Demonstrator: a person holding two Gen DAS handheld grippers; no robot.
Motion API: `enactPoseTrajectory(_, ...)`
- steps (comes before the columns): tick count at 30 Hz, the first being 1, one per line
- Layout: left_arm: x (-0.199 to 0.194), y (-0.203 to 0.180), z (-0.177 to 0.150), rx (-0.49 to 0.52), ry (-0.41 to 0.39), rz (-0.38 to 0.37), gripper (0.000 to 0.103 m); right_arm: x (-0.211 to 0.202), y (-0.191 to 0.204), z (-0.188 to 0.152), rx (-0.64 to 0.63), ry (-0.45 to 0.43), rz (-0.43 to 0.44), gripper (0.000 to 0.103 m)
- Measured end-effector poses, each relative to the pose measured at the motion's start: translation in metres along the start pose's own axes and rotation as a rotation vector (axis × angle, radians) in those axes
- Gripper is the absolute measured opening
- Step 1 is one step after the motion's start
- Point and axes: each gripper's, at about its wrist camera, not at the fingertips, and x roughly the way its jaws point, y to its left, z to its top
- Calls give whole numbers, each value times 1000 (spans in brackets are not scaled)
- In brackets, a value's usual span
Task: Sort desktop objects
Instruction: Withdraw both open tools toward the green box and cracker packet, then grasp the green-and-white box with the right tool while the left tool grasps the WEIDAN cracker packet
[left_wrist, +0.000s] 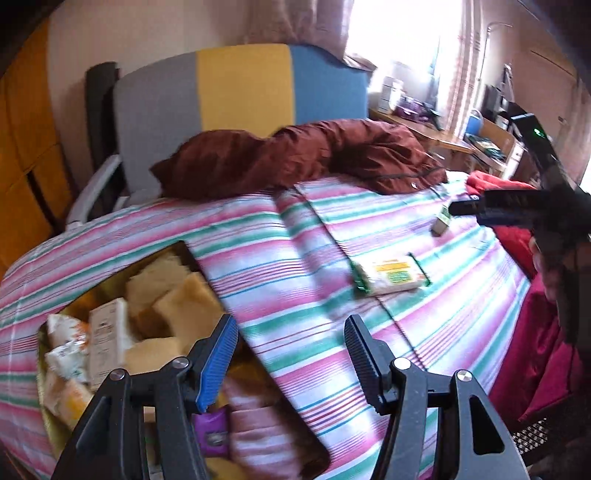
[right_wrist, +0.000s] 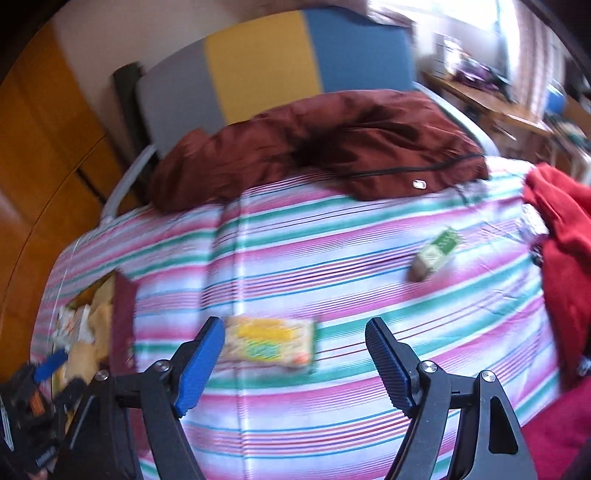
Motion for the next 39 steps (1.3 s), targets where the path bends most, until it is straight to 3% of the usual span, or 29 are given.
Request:
enactPoseTrajectory(11, 37, -41, 14, 119, 70, -70, 61, 24, -121, 46, 301, -3, -131, 79)
enactPoseTrajectory(17, 64, -57, 22, 166, 153, -129, 62, 63, -143, 56, 379, 54, -146, 79)
enactPoseTrajectory(21, 78, -66, 29, 194, 177, -131, 64, 91, -147, 59, 377, 90, -150, 78)
enactPoseTrajectory(24, 90, -74, 35, 219, 206, -155, 69, 107, -148, 59, 352, 109, -163, 68)
enactPoseTrajectory(29, 107, -86, 45, 300, 230, -170, 73, 121, -145, 60, 296, 150, -159, 31)
enactPoseTrajectory(39, 144, -119, 53, 585, 277, -198, 74, 109, -104, 68, 96, 157, -102, 31)
